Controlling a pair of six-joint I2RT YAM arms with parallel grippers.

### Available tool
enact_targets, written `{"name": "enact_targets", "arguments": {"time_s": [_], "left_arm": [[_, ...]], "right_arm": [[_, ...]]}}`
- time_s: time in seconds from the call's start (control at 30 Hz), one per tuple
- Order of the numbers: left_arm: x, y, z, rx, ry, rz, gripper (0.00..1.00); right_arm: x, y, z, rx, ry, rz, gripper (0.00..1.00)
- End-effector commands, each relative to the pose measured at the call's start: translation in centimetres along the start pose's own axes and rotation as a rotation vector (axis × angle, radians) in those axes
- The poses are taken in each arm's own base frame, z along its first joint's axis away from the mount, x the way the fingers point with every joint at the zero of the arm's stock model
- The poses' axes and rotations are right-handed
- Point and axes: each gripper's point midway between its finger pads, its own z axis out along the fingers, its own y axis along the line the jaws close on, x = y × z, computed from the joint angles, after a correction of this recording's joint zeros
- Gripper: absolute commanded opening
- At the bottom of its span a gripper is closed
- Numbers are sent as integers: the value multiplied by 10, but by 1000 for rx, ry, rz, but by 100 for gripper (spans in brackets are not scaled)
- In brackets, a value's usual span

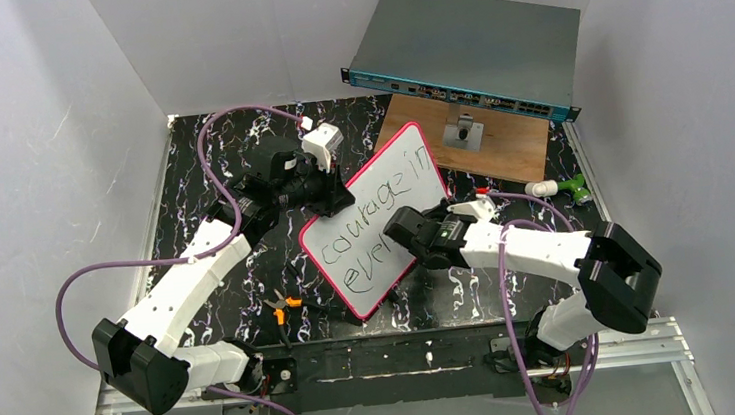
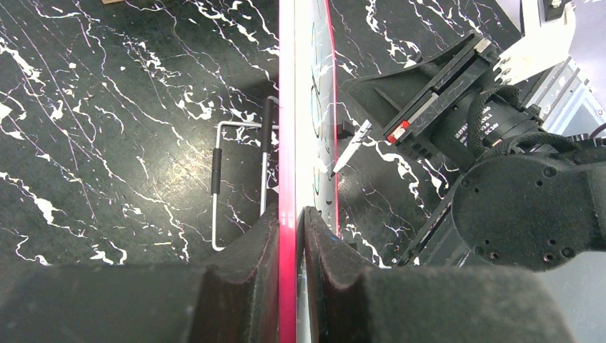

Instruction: Write a sentence on the whiteboard

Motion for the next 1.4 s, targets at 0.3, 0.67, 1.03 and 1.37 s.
{"name": "enact_targets", "arguments": {"time_s": [0.3,0.67,1.03,1.37], "left_arm": [[-3,5,-8,-32,-20,62,0],[-2,6,-8,-35,-14,61,0],[-3,7,-9,-39,-14,74,0],[-3,7,-11,-43,-17,80,0]], "right_arm": [[-27,15,9,-7,-73,74,1],[-36,34,6,-38,-71,102,1],[-74,18,-15,-115,-95,96,1],[-83,-6,-14,-146,-113,88,1]]}}
